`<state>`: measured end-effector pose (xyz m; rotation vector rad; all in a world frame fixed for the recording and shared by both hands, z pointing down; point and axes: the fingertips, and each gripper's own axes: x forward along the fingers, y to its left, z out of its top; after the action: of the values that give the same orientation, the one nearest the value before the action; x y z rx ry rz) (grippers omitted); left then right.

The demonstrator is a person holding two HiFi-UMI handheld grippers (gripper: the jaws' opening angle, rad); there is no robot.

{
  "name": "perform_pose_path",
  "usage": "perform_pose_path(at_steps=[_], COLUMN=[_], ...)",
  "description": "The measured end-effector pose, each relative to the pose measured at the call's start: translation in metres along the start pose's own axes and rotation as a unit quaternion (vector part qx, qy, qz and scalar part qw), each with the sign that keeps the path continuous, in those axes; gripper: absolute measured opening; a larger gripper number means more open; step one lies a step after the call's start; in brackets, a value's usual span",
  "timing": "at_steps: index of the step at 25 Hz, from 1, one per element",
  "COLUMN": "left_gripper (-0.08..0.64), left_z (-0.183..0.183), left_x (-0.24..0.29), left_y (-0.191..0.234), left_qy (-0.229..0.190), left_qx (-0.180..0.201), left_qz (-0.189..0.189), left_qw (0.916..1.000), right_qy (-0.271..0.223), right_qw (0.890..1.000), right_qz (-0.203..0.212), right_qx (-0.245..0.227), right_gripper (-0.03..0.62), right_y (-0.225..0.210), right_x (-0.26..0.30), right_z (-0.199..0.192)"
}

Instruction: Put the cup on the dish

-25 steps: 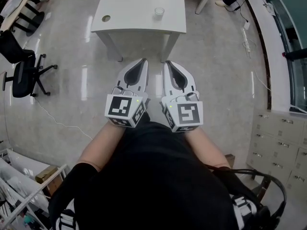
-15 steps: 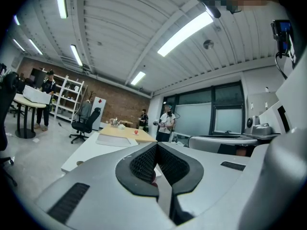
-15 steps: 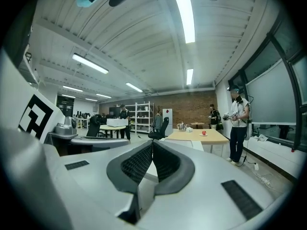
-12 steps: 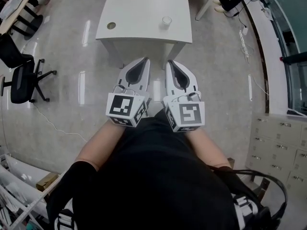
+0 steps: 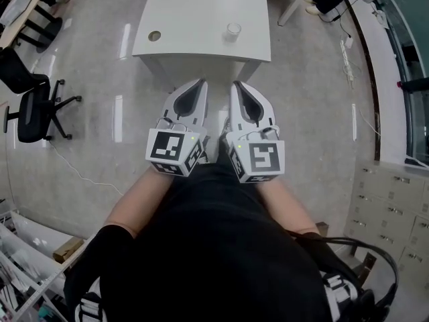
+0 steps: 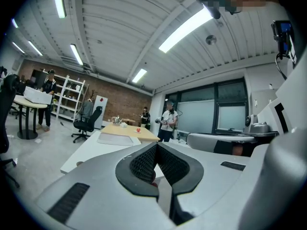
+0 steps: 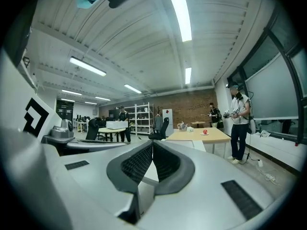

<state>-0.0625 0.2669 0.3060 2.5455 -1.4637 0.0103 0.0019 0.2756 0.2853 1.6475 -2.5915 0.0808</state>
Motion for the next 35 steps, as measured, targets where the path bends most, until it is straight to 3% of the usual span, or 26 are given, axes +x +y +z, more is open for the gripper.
perform_pose_path(at_steps=[8,23,35], left_gripper=[0.003,0.003,0.003], left_z=[0.002,0.014,0.027], left_x=[0.069,0.236,0.302], left_y=[0.006,0.038,0.041], left_qy=[0.011,0.022,0.025], left_qx=[0.003,0.005,0.018], left_qz=[0.015,0.036,0.093], left_qw=[0.9998,0.9991,0.9952], right_qy=[0.015,0.015,0.015], right_qw=[1.0,0.999,0.994], right_qz=[0.004,0.04,0.101], right_qx=[0.026,0.02,0.024], right_gripper=[0.014,0.014,0.014], right_y=[-0.055,-0.173,-0.225], right_x=[0.05,0.174,0.223], right_z=[-0.005,-0.003,0.004])
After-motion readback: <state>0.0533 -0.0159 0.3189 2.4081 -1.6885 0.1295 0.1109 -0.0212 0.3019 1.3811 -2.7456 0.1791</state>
